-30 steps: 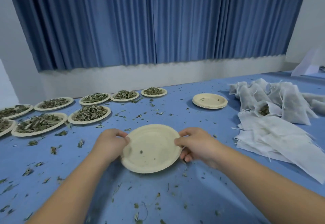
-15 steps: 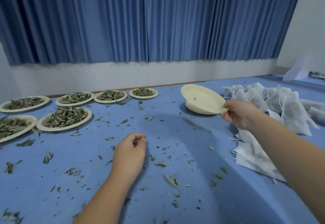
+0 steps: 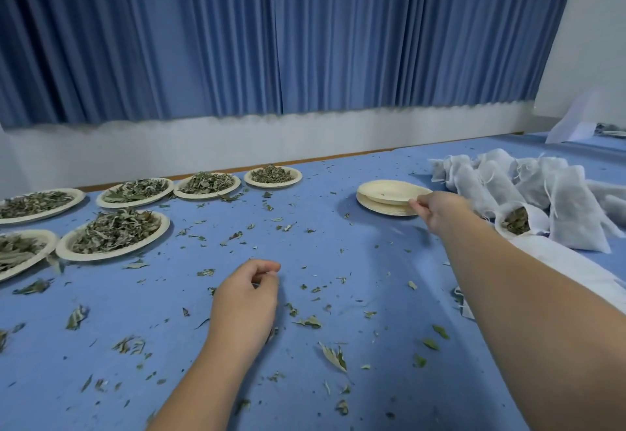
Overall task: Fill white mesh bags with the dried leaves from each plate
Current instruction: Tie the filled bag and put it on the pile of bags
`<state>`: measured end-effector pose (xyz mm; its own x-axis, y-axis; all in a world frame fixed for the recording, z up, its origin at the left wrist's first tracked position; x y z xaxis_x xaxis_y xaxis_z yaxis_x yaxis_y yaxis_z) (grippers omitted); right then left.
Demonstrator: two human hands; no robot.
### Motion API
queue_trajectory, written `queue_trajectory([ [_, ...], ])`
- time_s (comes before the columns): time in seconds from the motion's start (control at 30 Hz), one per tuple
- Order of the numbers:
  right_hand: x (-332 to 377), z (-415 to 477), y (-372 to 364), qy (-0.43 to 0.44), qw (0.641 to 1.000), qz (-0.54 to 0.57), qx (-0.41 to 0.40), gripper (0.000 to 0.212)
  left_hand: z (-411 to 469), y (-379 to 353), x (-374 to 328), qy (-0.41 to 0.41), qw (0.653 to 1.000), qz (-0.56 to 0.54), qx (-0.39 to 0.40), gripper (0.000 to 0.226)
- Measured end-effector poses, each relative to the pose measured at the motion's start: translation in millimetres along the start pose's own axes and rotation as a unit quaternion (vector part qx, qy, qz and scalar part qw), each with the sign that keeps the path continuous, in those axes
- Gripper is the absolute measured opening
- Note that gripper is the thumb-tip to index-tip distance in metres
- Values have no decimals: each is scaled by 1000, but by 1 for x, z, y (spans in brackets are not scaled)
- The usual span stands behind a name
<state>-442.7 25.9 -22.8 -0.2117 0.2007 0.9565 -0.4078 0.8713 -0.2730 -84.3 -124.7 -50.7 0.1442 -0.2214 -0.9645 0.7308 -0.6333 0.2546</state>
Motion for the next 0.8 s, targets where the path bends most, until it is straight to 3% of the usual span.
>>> queue_trajectory([
  [0.13,5,-4,-1,-14,1000,-18,-16,34,1,-1,0,1,1000,5,3,21],
  [0.27,19,-28,3,-40,997,-60,16,2,1,-1,0,0,1000,19,8,22],
  [0.33,30,-45,8,-31,991,-114,55,10,1,-2,0,-3,1000,28,14,22],
  [0.43,50,-80,18,-11,957,-276,90,3,-1,-4,-3,-13,998,54,27,24],
  [0.5,56,-103,25,-10,909,-399,120,6,-3,-6,-5,-19,996,73,36,24],
  [0.63,41,-144,35,-56,763,-618,183,19,-6,-10,-10,-28,990,126,51,23],
  [0.73,22,-158,38,-49,621,-769,146,32,-11,-15,-16,-42,982,176,61,22],
  [0.8,15,-159,38,-7,583,-805,106,37,-15,-19,-20,-51,972,217,68,21],
])
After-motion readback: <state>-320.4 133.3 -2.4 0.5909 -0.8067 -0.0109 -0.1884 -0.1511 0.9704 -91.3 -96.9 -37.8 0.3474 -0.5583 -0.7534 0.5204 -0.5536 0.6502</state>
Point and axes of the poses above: each hand's wrist, its own z-axis towards the middle knuckle, its own y-axis out of the back of the hand, x = y × z, the point moved 7 cm from there along z, towards the middle knuckle, and after that the axes turned 12 degrees about x, right-handed, at the moved point
